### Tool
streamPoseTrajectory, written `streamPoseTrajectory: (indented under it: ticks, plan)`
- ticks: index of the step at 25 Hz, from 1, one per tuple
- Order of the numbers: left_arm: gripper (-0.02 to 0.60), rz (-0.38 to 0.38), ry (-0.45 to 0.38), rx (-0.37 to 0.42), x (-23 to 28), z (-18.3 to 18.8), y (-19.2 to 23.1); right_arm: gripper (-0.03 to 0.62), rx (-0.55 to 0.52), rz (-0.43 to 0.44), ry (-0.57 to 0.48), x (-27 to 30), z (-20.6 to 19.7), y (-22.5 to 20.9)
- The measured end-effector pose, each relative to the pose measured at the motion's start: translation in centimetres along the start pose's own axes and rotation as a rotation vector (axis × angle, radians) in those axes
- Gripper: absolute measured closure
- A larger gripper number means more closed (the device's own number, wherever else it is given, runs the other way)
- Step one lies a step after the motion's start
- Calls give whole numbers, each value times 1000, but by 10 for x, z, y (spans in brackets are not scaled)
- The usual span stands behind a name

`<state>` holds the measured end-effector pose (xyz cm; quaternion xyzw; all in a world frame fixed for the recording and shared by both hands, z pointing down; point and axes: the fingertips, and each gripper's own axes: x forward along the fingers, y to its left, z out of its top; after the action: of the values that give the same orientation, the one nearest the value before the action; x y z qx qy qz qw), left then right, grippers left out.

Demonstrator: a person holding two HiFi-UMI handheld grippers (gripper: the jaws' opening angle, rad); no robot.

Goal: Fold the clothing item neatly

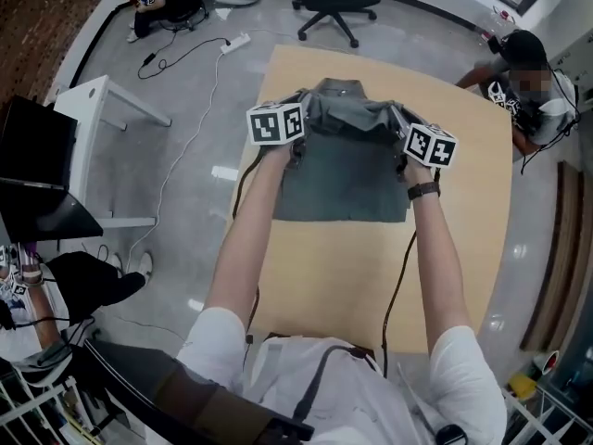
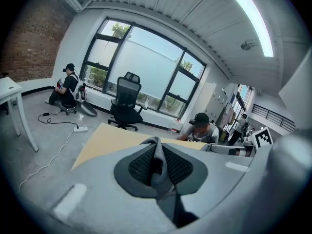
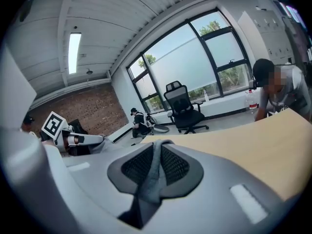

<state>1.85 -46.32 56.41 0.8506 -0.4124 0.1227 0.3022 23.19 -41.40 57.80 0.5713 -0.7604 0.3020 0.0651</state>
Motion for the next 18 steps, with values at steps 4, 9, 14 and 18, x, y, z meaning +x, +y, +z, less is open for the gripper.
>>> streamPoseTrajectory:
  ticks: [4, 9, 14, 18]
  plan:
    - [549, 2, 46, 30, 33, -3, 5, 542, 21, -60, 19, 24, -7, -20]
    - [359, 10, 8, -103, 53, -8, 14, 110, 42, -173, 50, 42, -17, -51]
    - [351, 48, -48, -91, 24, -16, 21, 176, 2, -152, 14, 11, -26, -47]
    - [354, 31, -50, 25, -5, -32, 4, 317, -60, -85, -14, -20, -42, -23]
